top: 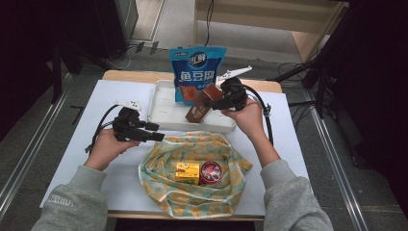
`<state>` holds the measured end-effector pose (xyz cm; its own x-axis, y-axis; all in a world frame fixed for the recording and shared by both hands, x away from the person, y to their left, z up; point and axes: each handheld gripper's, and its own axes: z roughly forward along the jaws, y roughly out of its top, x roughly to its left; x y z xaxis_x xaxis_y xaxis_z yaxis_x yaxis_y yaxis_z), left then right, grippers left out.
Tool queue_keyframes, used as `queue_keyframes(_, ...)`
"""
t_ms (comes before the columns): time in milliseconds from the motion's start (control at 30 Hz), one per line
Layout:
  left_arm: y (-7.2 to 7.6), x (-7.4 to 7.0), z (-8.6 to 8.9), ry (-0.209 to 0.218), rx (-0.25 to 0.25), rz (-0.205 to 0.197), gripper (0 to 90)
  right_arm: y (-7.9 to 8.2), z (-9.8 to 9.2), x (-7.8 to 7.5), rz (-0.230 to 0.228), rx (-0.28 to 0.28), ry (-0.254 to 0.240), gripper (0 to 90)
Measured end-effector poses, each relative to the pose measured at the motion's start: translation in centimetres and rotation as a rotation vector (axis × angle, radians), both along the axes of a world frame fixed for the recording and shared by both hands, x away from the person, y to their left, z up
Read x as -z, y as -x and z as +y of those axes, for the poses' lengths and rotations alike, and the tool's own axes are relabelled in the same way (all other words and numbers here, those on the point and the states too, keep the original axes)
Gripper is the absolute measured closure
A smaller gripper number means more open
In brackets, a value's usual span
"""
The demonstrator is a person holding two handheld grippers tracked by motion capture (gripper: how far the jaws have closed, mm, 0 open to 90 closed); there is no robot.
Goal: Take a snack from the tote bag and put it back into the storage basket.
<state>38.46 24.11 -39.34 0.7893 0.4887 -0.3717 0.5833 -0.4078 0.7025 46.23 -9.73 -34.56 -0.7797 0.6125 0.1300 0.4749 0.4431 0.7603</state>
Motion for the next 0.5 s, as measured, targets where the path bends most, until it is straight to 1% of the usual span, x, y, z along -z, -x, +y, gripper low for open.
queue_keyframes(267, 0.0, 0.1, -0.2, -0.008, 0.005, 0.003, 38.8, 0.7, -1.2, 0.8, -0.005, -0.006, -0.005, 43.0)
queue_keyframes(500, 0.0, 0.2, -0.3, -0.011, 0.009, 0.005, 38.7, 1.1, -2.2, 1.6, 0.014, -0.008, -0.01, 43.1)
